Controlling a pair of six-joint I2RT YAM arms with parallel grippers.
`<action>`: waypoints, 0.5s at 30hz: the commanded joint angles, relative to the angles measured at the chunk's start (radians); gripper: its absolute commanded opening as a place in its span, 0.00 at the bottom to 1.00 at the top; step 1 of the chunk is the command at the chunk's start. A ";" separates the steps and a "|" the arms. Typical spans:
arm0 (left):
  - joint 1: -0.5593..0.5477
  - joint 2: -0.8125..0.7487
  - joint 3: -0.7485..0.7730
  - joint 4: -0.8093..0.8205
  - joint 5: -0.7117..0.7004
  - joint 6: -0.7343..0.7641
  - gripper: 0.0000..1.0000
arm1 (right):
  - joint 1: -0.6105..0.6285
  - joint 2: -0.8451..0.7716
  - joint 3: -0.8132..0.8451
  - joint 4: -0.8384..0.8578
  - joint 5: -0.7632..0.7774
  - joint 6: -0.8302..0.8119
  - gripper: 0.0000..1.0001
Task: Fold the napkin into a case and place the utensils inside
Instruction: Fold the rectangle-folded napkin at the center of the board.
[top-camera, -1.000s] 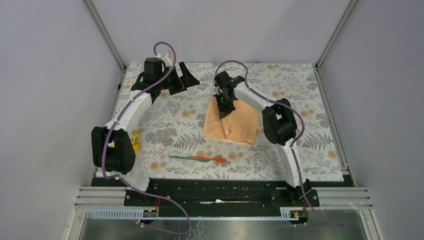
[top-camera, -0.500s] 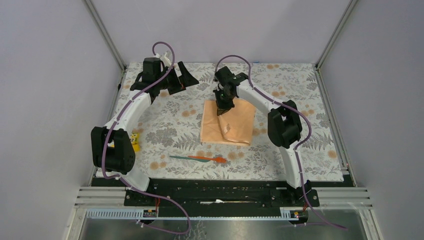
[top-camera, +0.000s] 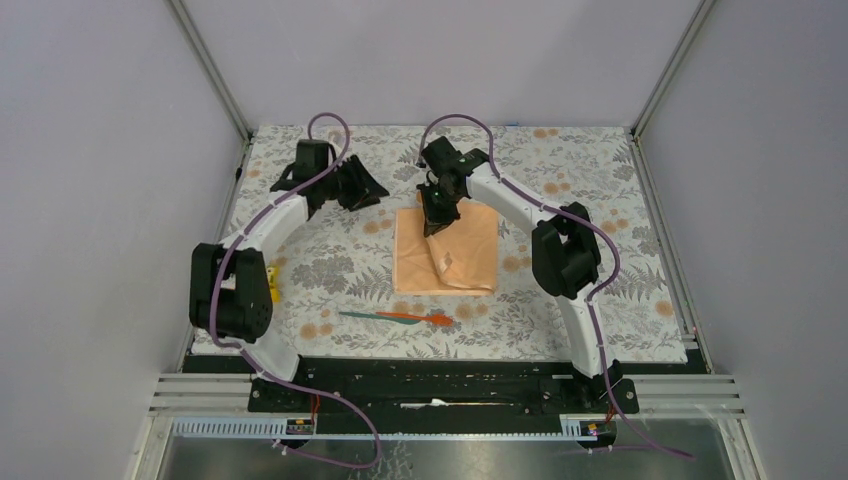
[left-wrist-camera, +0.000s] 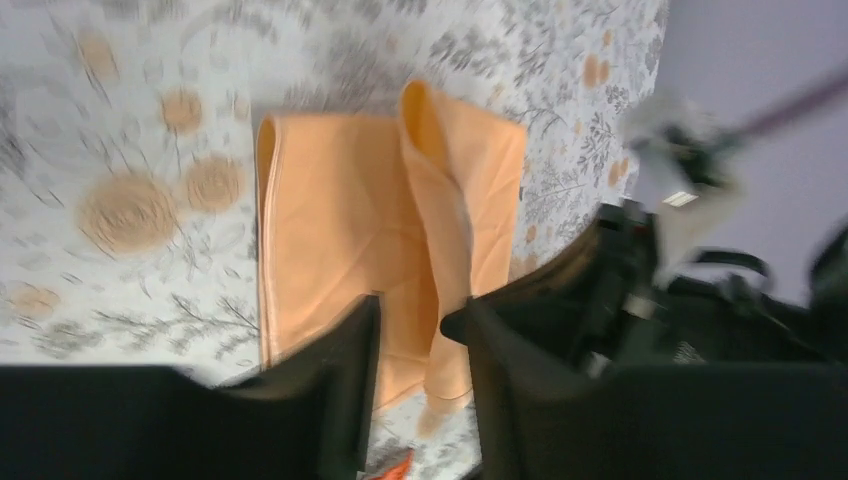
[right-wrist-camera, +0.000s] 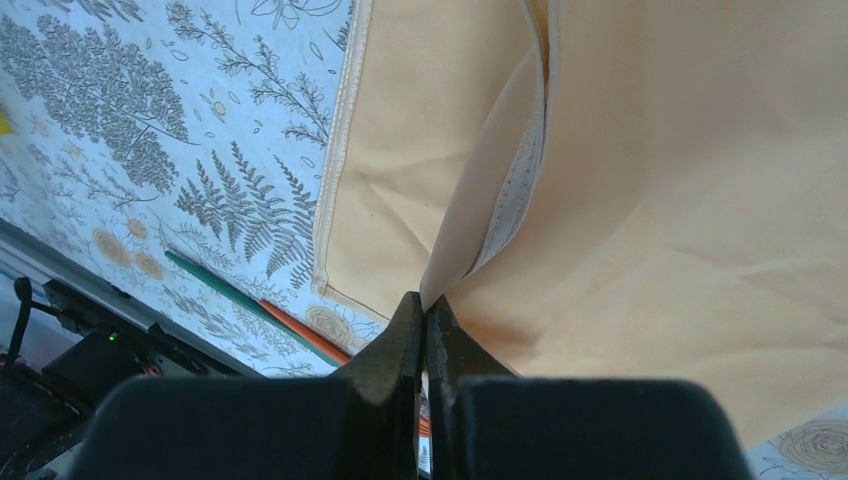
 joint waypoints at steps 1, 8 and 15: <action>-0.011 0.110 -0.084 0.078 0.130 -0.073 0.27 | 0.006 -0.022 0.012 0.030 -0.060 0.018 0.00; -0.064 0.174 -0.200 0.125 0.109 -0.081 0.13 | 0.006 -0.037 -0.017 0.053 -0.082 0.018 0.00; -0.068 0.210 -0.262 0.098 0.012 -0.063 0.04 | 0.011 -0.055 -0.065 0.084 -0.108 0.026 0.00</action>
